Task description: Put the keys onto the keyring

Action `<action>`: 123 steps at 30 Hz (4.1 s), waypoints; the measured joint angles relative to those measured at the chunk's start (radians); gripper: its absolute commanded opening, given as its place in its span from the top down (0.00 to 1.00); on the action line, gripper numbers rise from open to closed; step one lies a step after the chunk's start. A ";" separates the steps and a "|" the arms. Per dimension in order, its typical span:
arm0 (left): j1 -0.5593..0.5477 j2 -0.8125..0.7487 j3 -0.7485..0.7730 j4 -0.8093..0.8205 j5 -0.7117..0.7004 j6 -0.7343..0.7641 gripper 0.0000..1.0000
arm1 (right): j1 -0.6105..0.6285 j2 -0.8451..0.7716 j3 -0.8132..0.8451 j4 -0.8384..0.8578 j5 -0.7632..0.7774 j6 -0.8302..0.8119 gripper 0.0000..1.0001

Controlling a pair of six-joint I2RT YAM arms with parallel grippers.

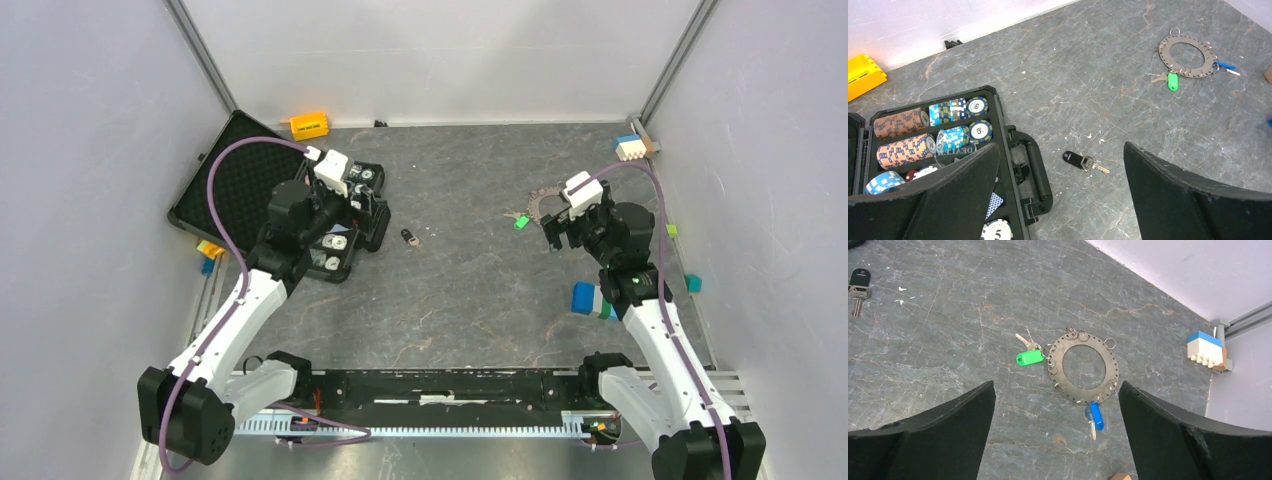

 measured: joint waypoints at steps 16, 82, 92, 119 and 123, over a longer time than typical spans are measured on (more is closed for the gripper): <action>0.000 -0.002 -0.015 -0.025 0.116 0.089 0.00 | 0.000 0.048 -0.010 0.003 -0.008 -0.037 0.02; 0.000 0.033 -0.014 -0.124 0.331 0.192 0.00 | -0.044 0.968 0.463 -0.271 0.128 -0.251 0.61; 0.000 0.033 -0.014 -0.124 0.332 0.192 0.00 | -0.060 0.966 0.463 -0.333 0.097 -0.330 0.61; 0.000 0.033 -0.014 -0.124 0.335 0.193 0.00 | -0.068 0.921 0.461 -0.298 0.154 -0.312 0.69; 0.000 0.033 -0.014 -0.124 0.335 0.193 0.00 | -0.068 0.914 0.441 -0.272 0.149 -0.279 0.57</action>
